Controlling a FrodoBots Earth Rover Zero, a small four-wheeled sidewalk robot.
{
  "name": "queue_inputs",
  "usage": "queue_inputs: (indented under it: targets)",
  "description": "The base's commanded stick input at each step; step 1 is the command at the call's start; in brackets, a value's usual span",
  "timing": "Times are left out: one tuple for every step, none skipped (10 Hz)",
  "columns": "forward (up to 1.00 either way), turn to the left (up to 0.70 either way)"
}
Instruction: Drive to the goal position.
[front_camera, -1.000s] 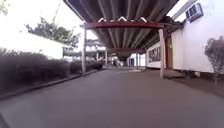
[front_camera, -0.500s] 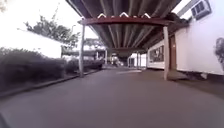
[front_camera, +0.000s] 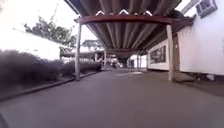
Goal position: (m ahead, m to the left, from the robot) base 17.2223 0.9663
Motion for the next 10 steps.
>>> queue_inputs:
  targets:
    - [0.85,0.0]
    - [0.85,0.0]
    - [0.85,0.0]
    - [0.85,0.0]
    - [0.85,0.0]
    - [0.85,0.0]
    - [0.85,0.0]
    - [0.85,0.0]
    - [0.85,0.0]
    - [0.85,0.0]
